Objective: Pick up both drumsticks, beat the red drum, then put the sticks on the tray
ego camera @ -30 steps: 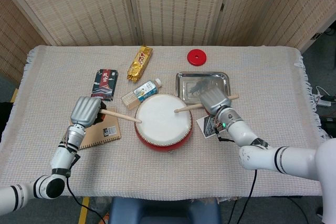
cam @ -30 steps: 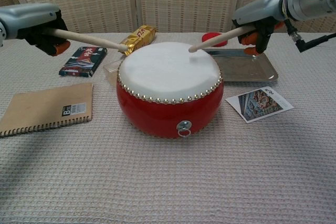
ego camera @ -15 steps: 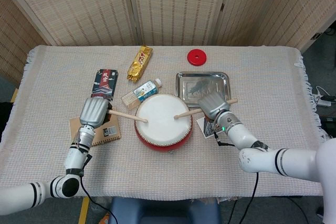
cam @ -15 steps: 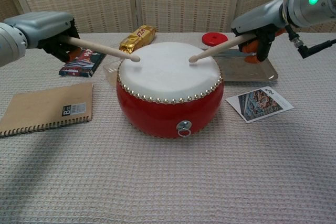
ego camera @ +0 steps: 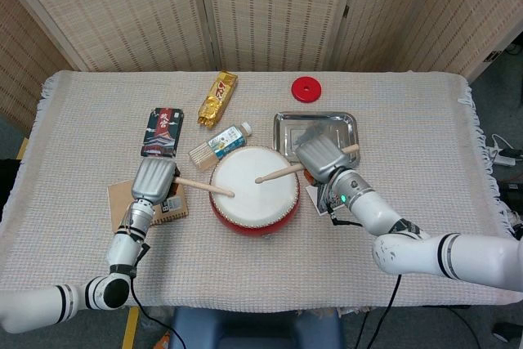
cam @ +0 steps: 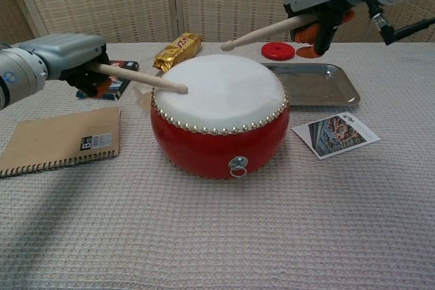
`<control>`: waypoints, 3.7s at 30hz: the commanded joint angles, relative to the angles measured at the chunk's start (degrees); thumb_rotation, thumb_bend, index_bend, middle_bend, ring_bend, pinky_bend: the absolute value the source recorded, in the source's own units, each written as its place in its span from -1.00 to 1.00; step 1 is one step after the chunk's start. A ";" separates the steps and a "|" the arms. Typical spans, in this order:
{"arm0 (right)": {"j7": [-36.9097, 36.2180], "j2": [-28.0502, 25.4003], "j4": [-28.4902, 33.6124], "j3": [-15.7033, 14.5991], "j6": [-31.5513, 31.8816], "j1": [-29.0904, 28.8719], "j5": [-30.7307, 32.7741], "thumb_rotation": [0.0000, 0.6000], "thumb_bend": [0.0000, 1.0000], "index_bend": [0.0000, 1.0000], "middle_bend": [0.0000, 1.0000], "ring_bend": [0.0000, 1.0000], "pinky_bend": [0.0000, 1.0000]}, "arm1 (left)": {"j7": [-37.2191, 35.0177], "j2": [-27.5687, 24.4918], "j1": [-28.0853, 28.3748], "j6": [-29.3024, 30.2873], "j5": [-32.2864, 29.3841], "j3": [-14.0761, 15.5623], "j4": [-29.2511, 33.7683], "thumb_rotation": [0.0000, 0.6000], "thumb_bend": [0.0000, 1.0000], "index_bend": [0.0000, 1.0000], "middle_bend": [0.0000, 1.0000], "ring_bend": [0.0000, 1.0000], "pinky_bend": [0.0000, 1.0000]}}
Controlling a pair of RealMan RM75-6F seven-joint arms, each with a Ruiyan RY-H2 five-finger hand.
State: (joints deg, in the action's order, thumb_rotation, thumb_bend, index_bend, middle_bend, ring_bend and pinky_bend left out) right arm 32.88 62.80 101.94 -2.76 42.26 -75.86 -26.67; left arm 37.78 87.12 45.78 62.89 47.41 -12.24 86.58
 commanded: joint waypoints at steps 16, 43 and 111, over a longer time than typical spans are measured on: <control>-0.68 3.33 -2.90 0.71 1.34 0.41 -0.15 1.00 -0.09 1.00 1.00 1.00 1.00 | -2.06 -2.25 -0.48 1.65 1.25 -0.63 3.79 1.00 0.21 0.96 1.00 1.00 1.00; -2.99 3.16 -4.23 2.54 1.05 2.28 -1.68 1.00 -0.09 1.00 1.00 1.00 1.00 | 0.07 1.37 0.73 1.12 0.37 0.18 0.27 1.00 0.22 0.96 1.00 1.00 1.00; -4.56 6.22 -7.76 4.29 2.93 6.79 -3.96 1.00 -0.09 1.00 1.00 1.00 1.00 | 0.26 1.75 1.13 2.39 -0.43 -1.52 -0.50 1.00 0.22 0.96 1.00 1.00 1.00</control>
State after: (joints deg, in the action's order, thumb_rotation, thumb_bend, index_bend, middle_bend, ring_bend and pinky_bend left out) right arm 30.27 71.74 91.17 -0.25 43.90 -70.31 -28.19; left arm 37.52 87.38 46.37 66.64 47.99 -14.50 87.57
